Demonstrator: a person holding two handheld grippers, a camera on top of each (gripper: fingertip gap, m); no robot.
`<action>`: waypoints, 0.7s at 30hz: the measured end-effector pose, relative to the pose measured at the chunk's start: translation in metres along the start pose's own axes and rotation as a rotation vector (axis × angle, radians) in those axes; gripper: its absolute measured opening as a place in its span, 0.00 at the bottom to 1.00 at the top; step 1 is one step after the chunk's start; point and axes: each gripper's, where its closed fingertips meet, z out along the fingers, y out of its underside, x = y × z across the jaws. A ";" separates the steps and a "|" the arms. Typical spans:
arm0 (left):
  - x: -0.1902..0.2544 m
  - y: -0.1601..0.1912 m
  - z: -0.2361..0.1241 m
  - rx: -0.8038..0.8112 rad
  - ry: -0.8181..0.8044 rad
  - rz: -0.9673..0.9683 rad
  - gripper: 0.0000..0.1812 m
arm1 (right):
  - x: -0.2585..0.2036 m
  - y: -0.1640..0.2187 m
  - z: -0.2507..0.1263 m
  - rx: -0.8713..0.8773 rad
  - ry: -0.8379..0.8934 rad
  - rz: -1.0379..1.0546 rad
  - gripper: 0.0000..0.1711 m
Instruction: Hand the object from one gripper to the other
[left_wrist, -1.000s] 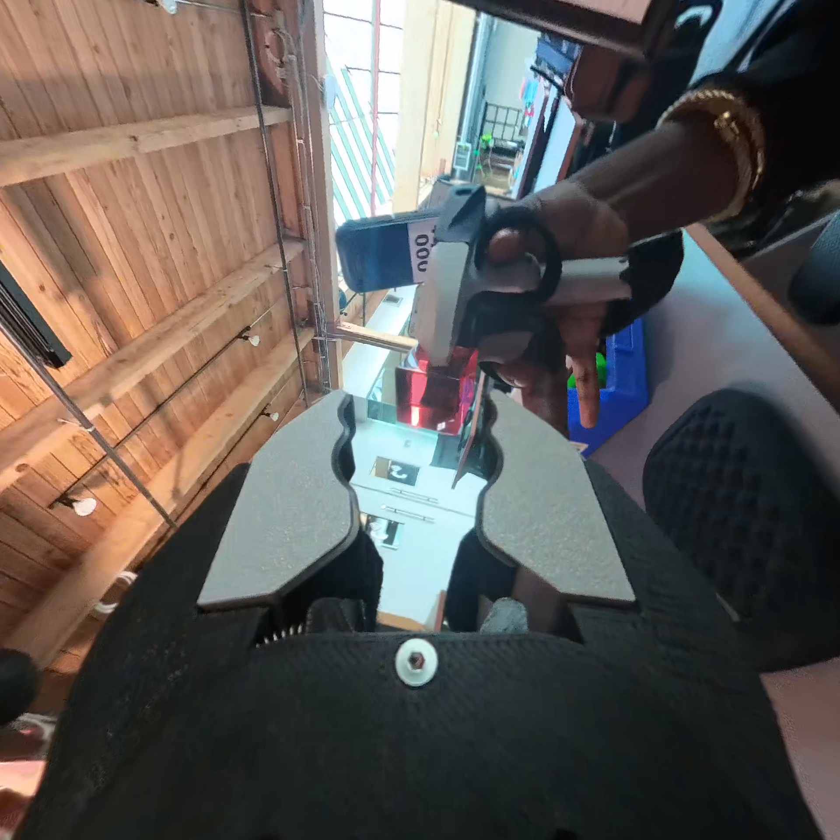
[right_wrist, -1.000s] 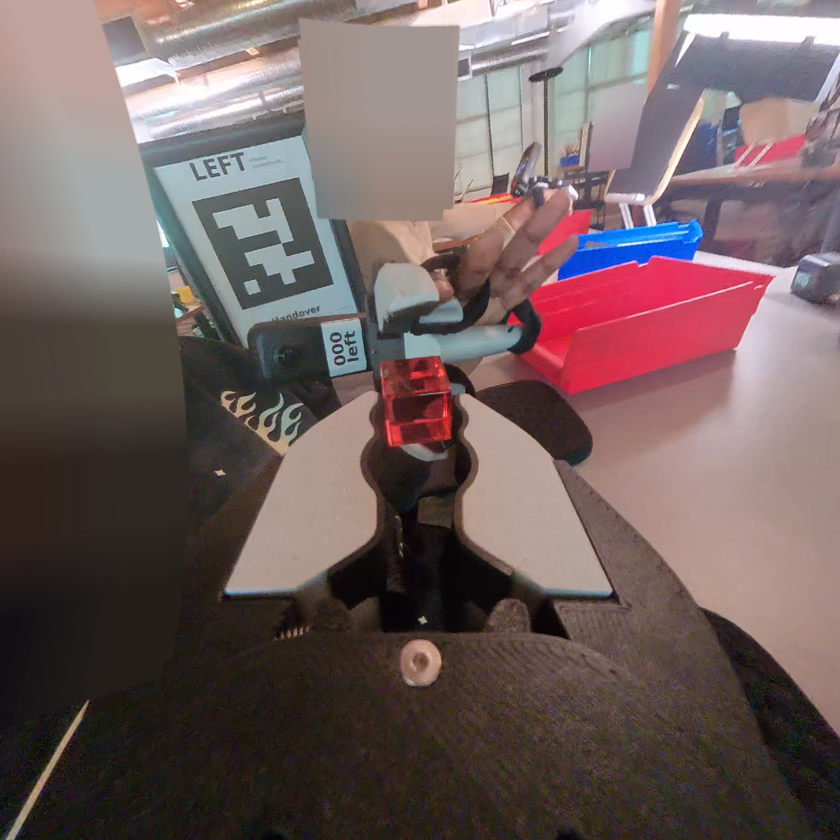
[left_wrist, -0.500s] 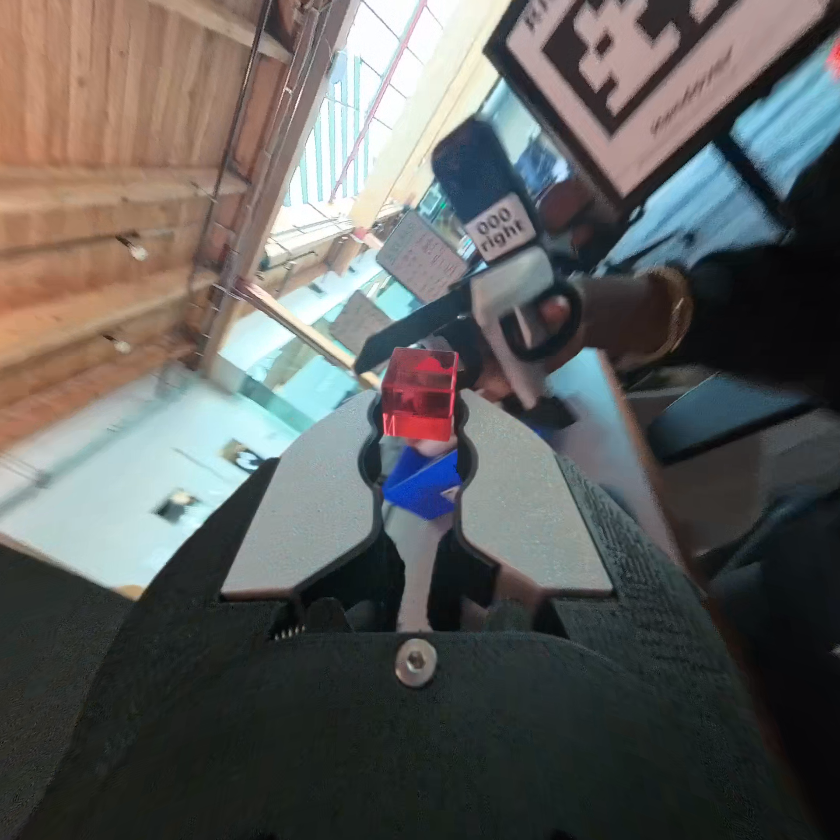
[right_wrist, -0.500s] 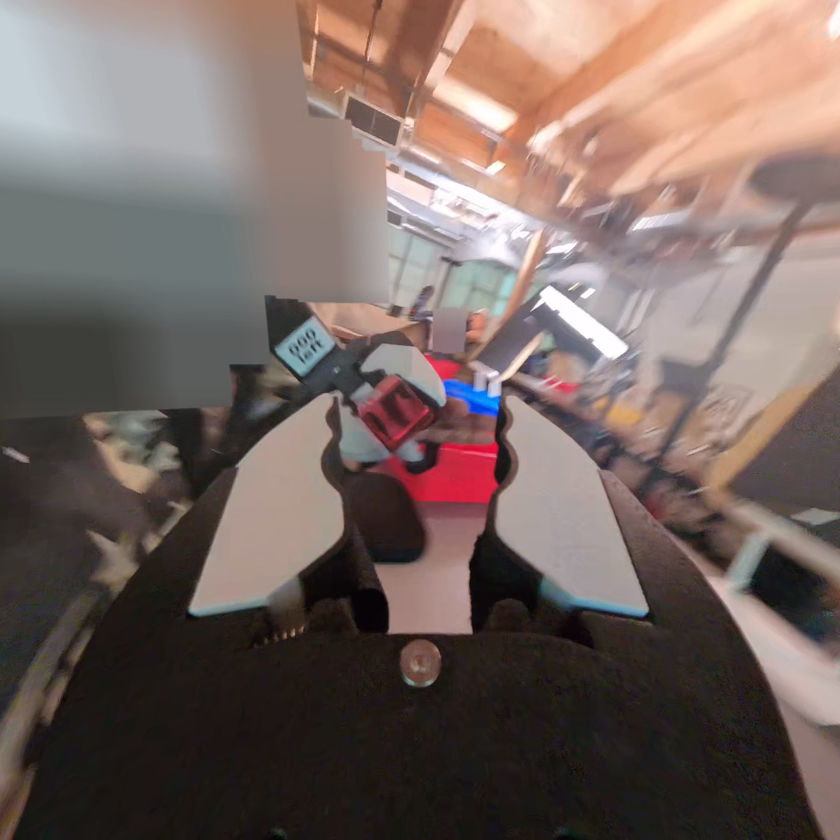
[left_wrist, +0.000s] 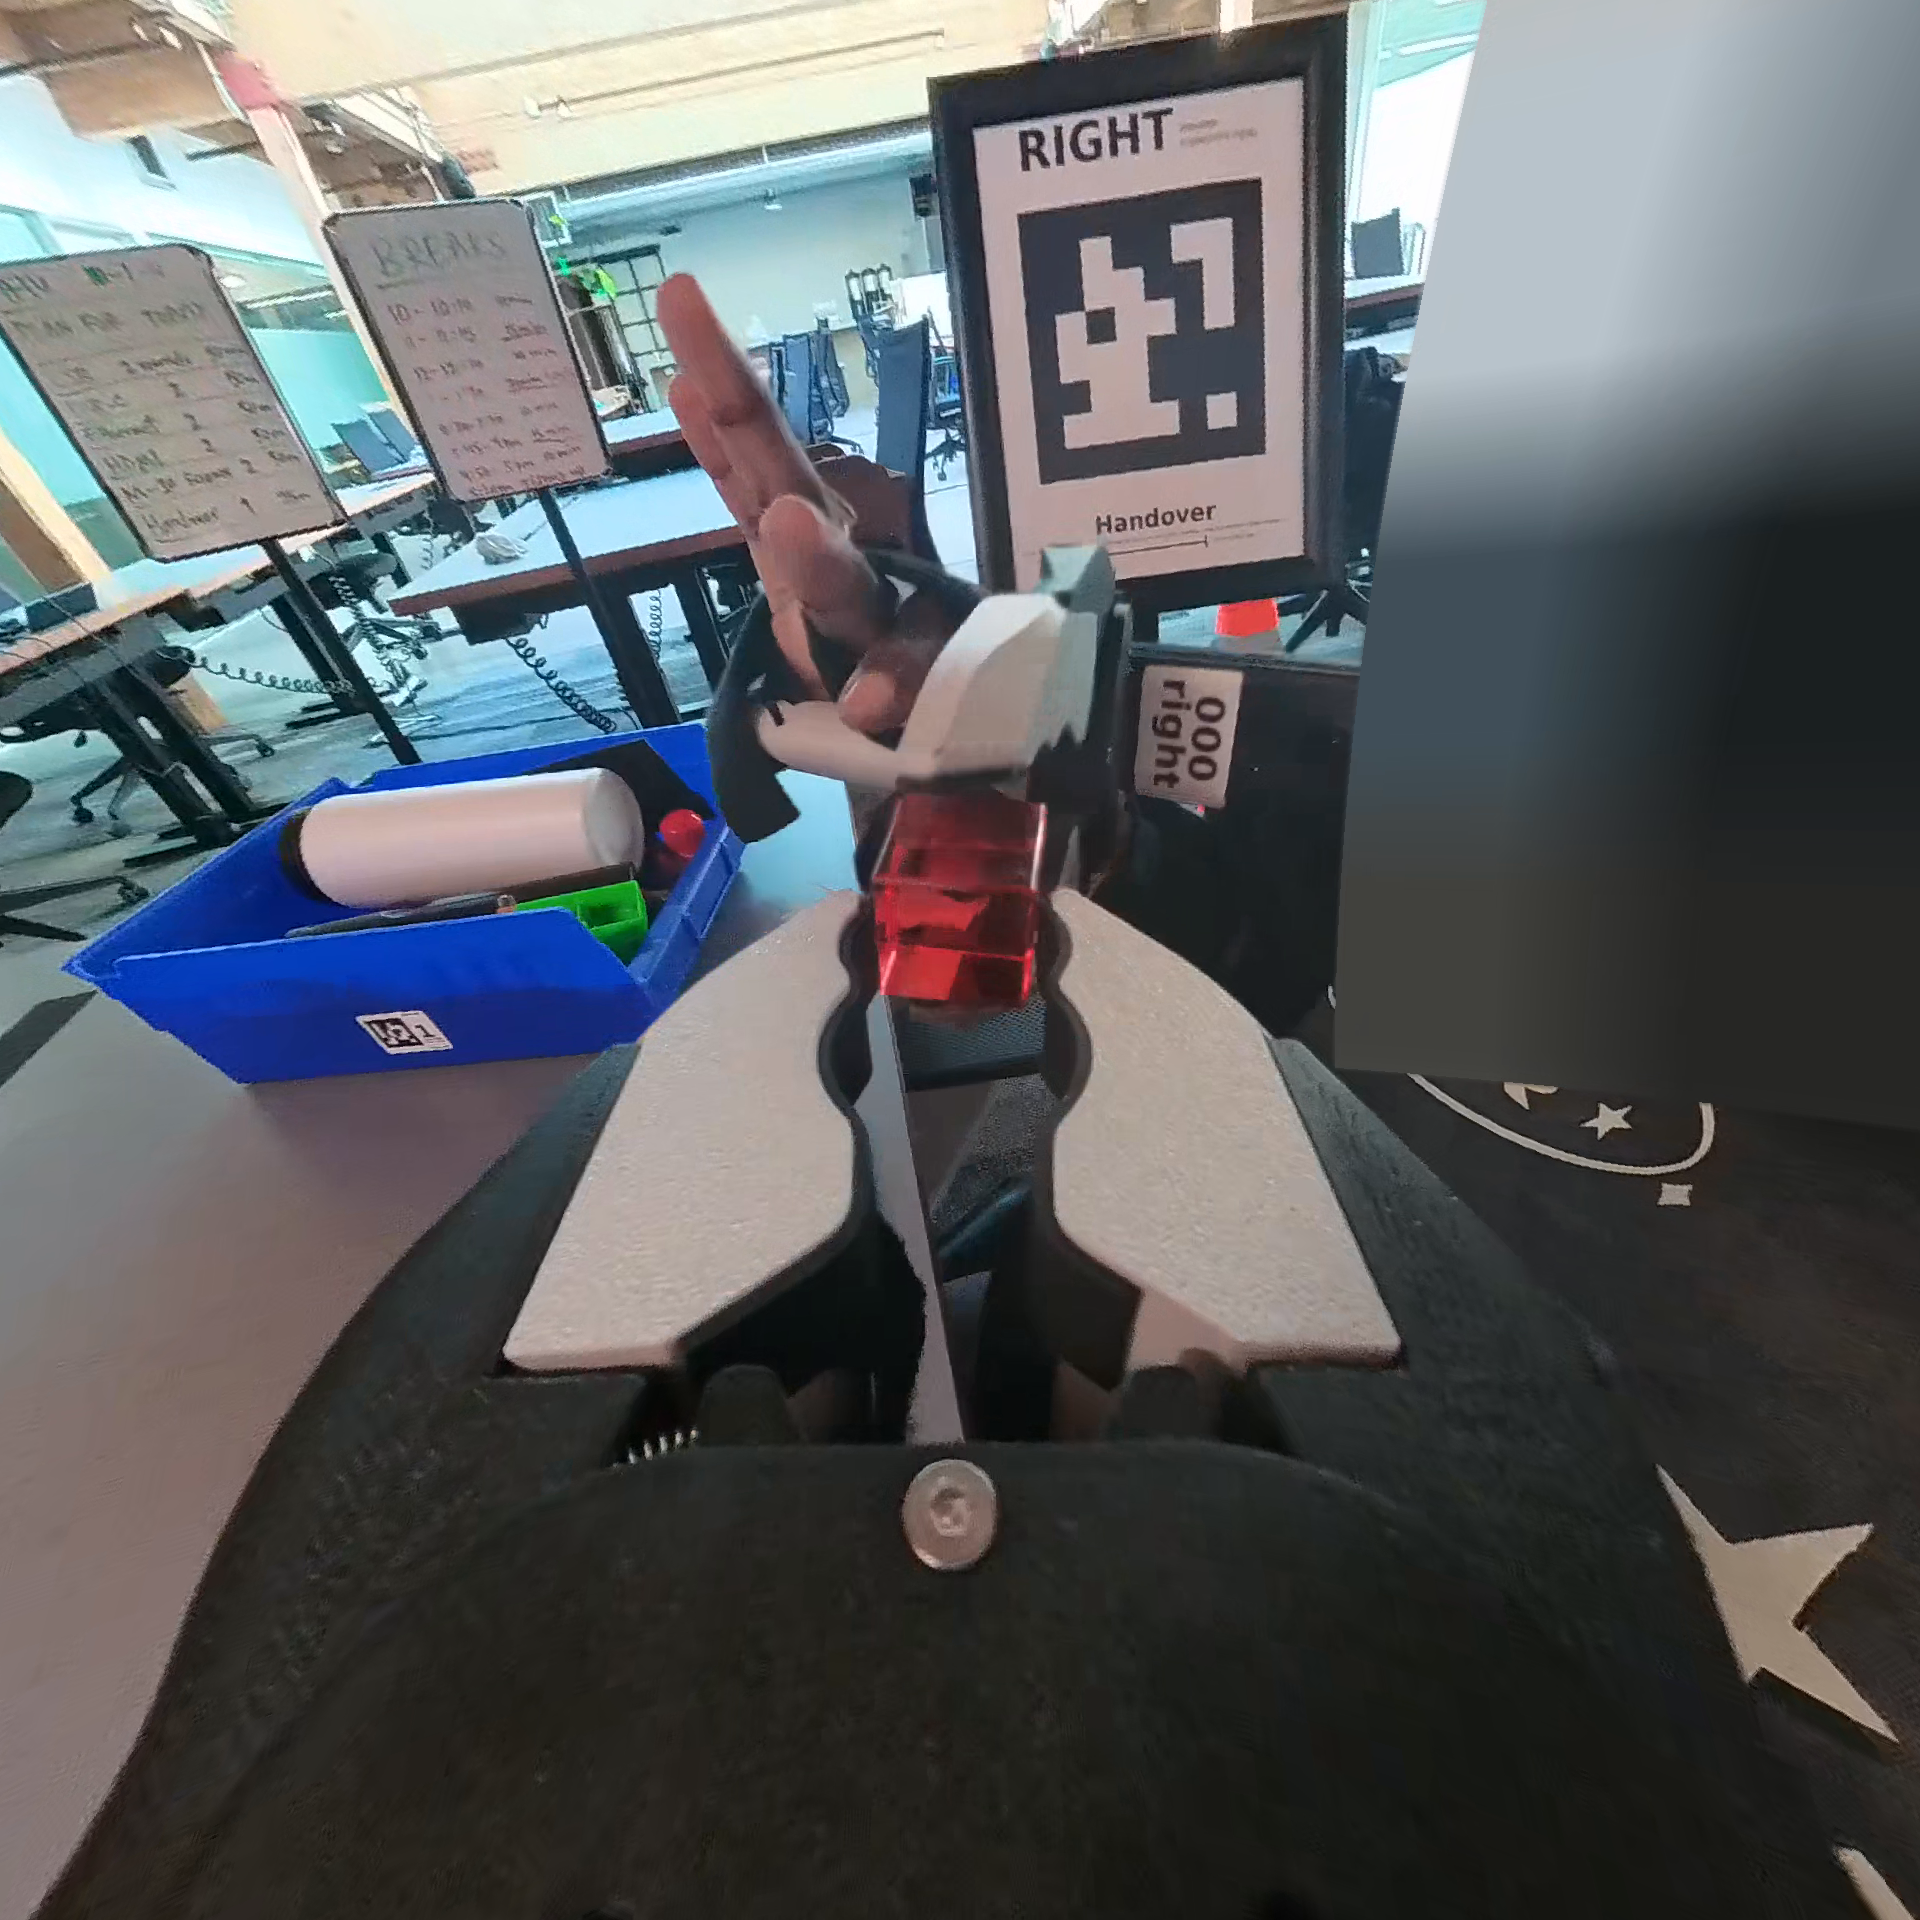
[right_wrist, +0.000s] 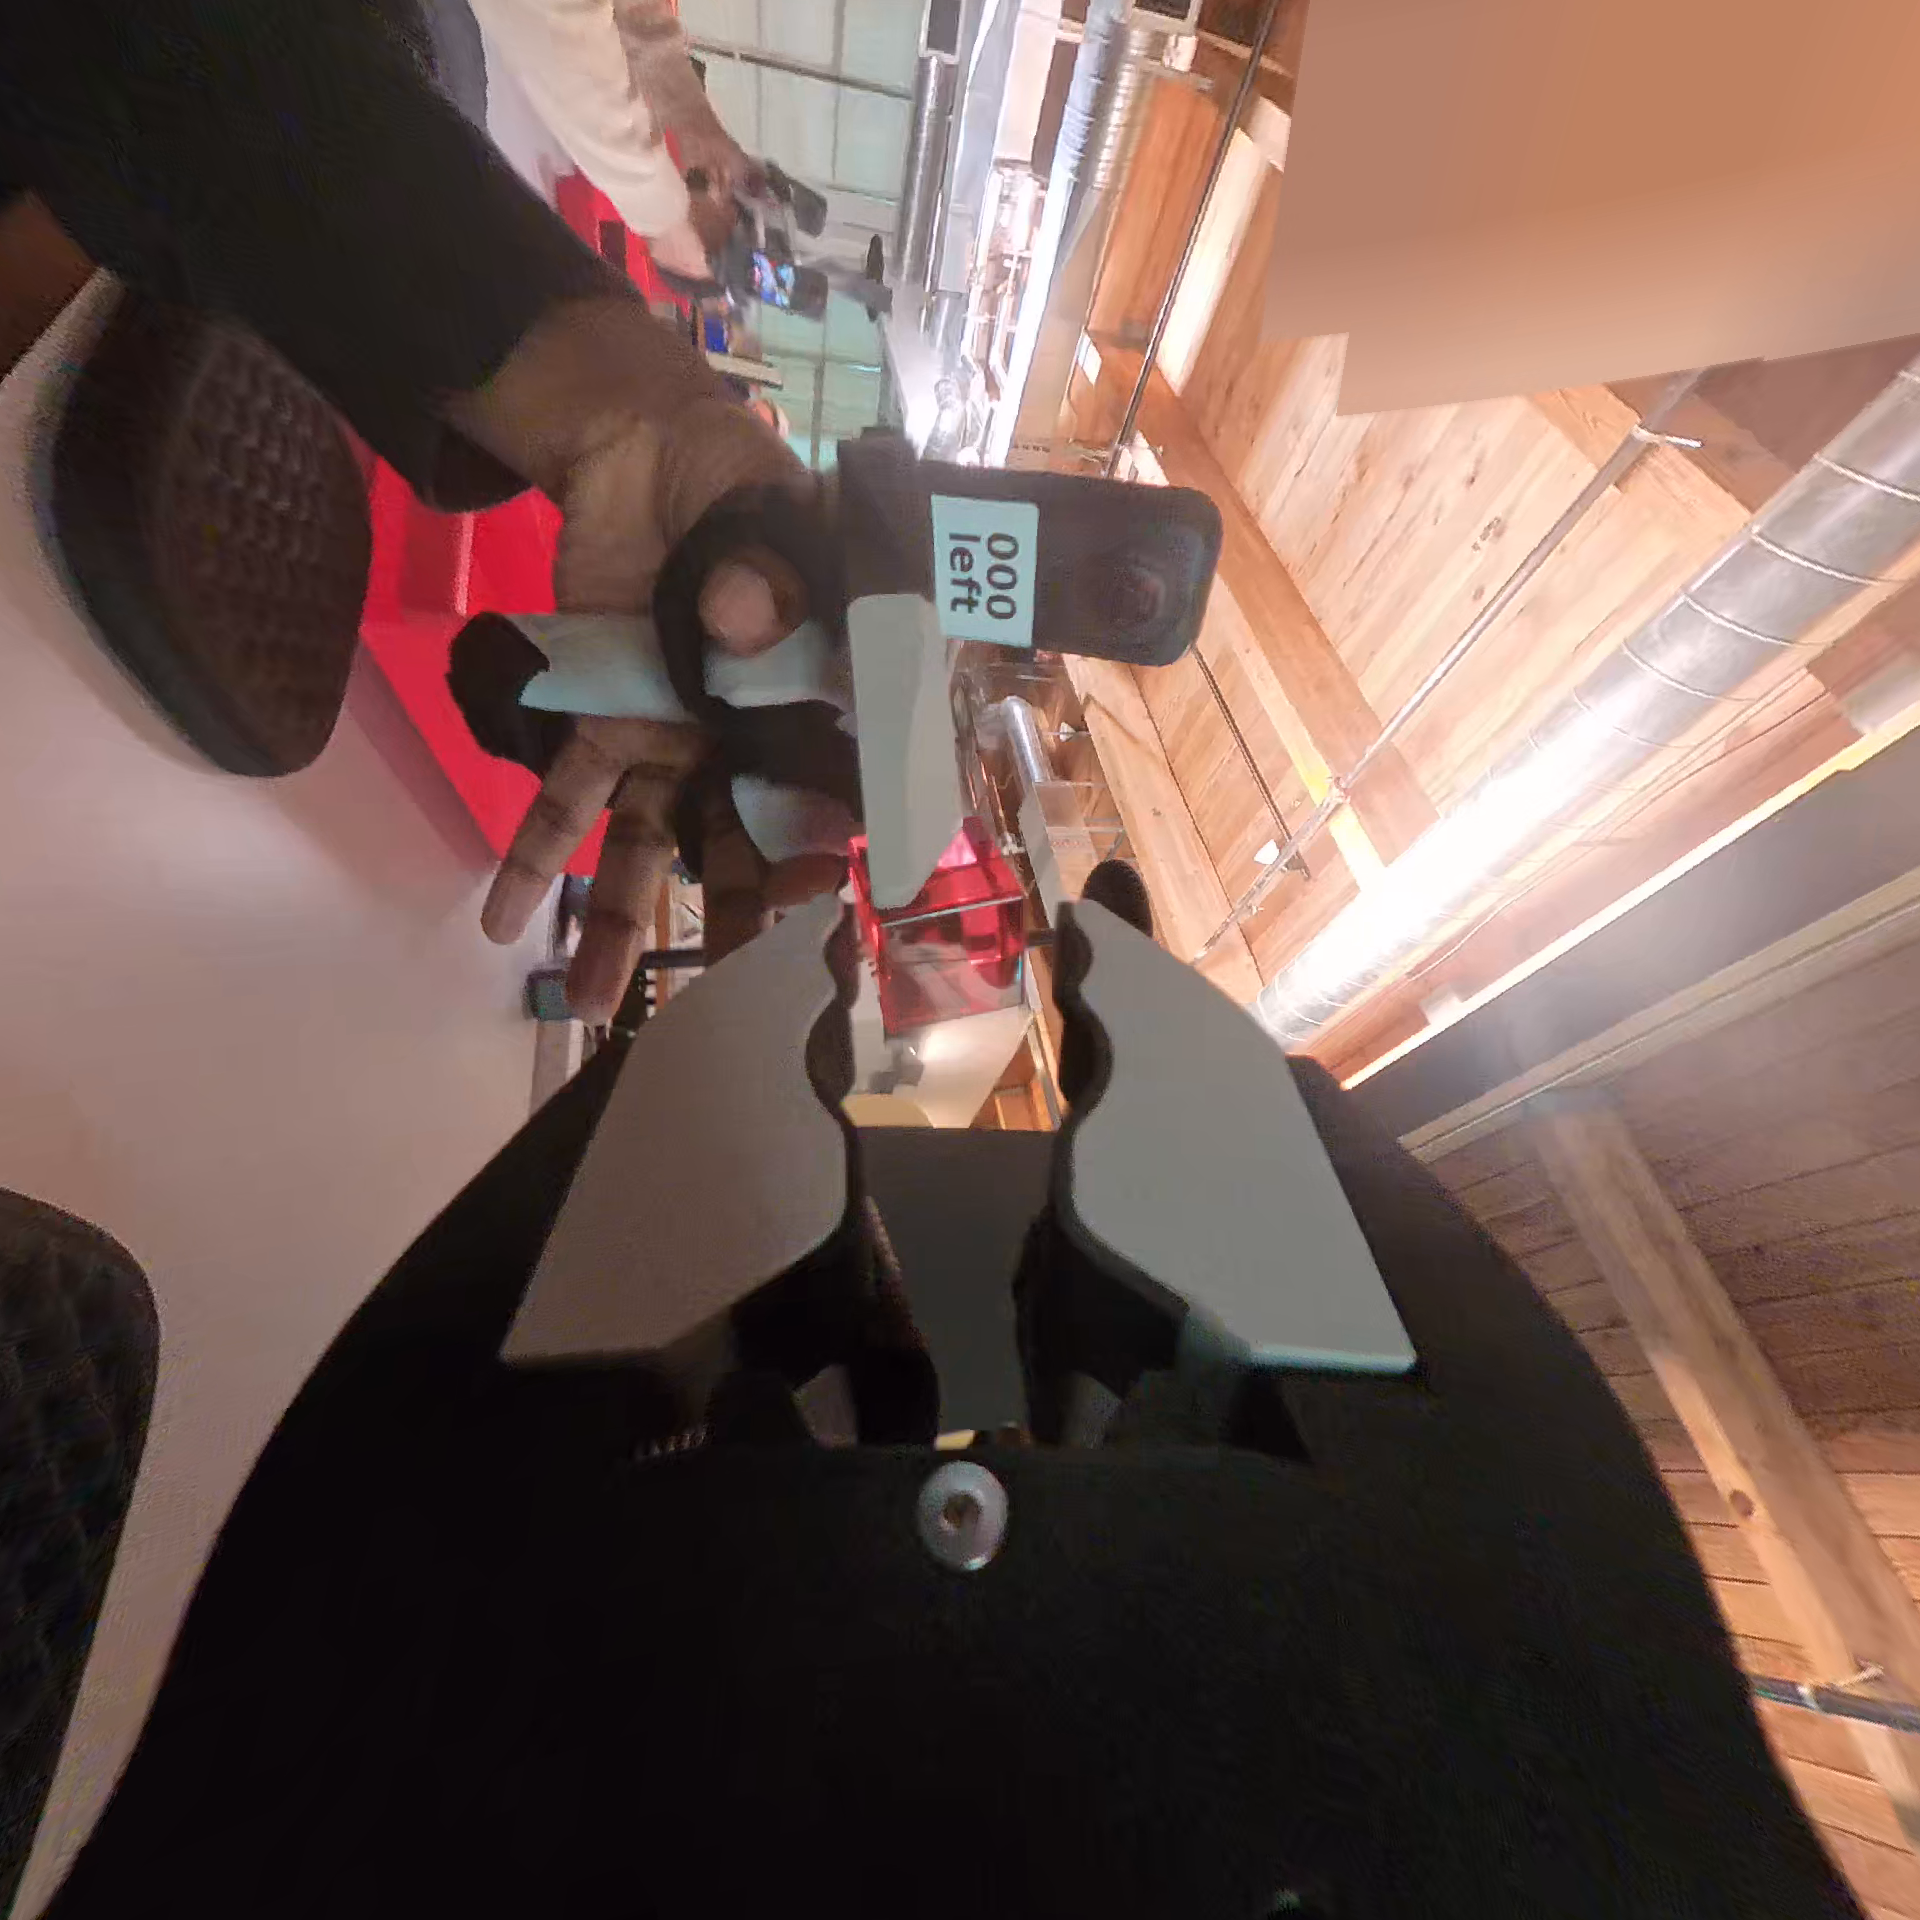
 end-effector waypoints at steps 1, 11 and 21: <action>0.001 0.000 0.000 0.000 0.002 0.001 0.16 | -0.002 0.001 0.000 -0.007 -0.009 -0.013 0.18; -0.012 -0.033 -0.013 0.190 -0.212 0.382 0.30 | 0.015 0.025 0.000 -0.070 -0.014 0.469 0.17; -0.024 -0.028 -0.016 -0.045 -0.550 1.172 0.36 | 0.004 0.018 -0.008 0.055 -0.441 1.762 0.18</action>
